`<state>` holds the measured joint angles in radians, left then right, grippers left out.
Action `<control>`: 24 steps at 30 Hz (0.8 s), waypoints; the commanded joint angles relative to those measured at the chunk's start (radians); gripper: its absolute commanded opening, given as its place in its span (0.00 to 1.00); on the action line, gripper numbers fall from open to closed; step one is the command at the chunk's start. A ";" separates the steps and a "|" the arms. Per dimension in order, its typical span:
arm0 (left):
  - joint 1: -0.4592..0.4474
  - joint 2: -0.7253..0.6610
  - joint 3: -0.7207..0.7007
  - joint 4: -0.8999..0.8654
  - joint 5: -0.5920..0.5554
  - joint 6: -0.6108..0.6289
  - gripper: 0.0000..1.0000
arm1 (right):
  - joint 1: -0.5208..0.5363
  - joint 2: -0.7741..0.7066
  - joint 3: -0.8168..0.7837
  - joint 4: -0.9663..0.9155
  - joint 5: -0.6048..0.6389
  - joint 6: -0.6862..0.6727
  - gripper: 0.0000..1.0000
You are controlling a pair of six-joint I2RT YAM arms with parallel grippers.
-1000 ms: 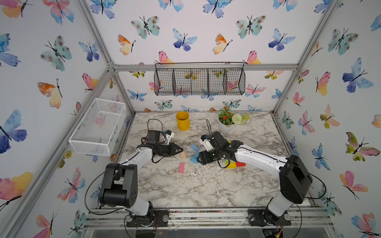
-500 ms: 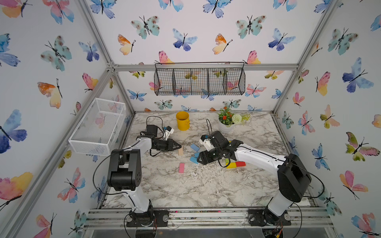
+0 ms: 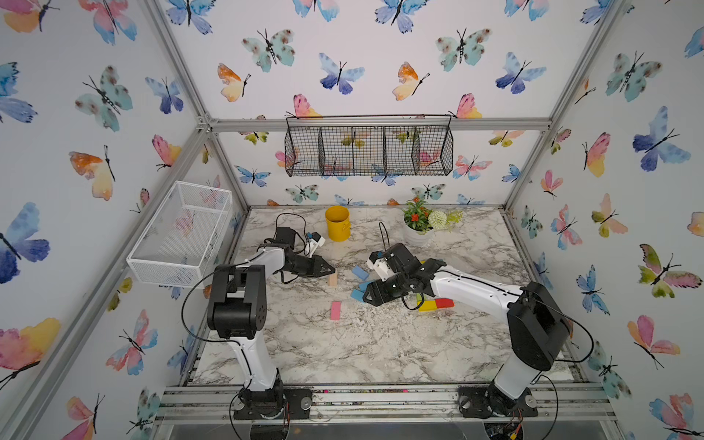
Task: Assemble the letter c with building blocks
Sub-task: Assemble the building block at the center of the board.
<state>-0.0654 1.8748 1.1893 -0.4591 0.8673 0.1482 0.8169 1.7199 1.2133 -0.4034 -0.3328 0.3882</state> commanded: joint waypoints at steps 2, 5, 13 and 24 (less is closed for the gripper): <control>-0.043 0.020 0.012 -0.035 -0.086 0.044 0.03 | -0.006 0.025 -0.001 0.018 -0.016 -0.006 0.66; -0.047 0.033 0.009 -0.029 -0.088 0.047 0.03 | -0.007 0.036 0.004 0.021 -0.026 -0.005 0.66; -0.050 0.052 0.005 -0.029 -0.097 0.042 0.03 | -0.007 0.035 0.002 0.023 -0.023 -0.008 0.66; -0.069 0.073 -0.001 -0.029 -0.103 0.035 0.03 | -0.007 0.021 -0.019 0.031 -0.020 -0.005 0.66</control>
<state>-0.1219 1.9297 1.1893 -0.4717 0.7753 0.1738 0.8169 1.7500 1.2114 -0.3790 -0.3443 0.3882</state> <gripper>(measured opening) 0.153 0.660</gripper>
